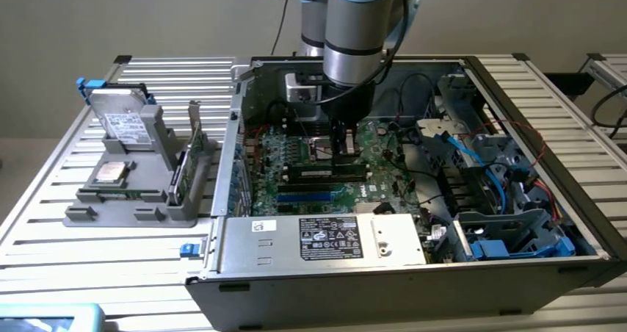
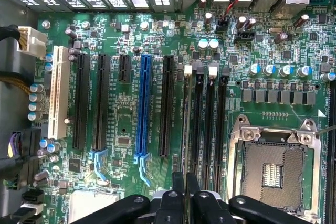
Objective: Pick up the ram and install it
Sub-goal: 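Insert the ram into the slot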
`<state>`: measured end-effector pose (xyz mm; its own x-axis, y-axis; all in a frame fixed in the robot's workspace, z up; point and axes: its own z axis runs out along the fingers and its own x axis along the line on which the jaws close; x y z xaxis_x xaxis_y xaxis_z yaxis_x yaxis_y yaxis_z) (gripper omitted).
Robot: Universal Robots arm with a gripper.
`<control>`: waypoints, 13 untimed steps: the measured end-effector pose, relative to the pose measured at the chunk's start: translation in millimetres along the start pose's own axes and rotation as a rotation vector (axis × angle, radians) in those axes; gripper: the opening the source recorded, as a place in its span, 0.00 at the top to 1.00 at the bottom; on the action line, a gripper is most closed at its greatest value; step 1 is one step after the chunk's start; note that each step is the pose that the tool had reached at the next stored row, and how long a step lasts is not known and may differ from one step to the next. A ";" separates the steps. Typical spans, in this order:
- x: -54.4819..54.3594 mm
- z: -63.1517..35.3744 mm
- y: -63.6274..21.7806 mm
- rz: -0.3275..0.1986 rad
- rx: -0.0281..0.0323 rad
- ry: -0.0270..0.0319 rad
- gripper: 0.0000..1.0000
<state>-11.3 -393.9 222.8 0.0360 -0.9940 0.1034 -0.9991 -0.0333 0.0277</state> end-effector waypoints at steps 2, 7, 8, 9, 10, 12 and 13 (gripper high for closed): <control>0.0 0.1 0.0 0.000 0.0002 -0.0002 0.78; 0.4 -4.8 0.1 0.000 0.0002 -0.0001 0.78; 0.6 -6.5 -0.1 0.000 0.0002 -0.0002 0.78; 0.8 -8.3 -0.5 0.000 0.0003 -0.0001 0.78; 1.0 -10.1 -1.3 0.000 0.0003 -0.0002 0.78; 1.7 -14.0 -3.5 0.000 0.0002 -0.0002 0.78; 2.1 -15.8 -4.8 0.000 0.0001 -0.0001 0.78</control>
<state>-6.0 -394.2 238.6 0.0359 -0.9940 0.1033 -0.9991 -0.0333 0.0275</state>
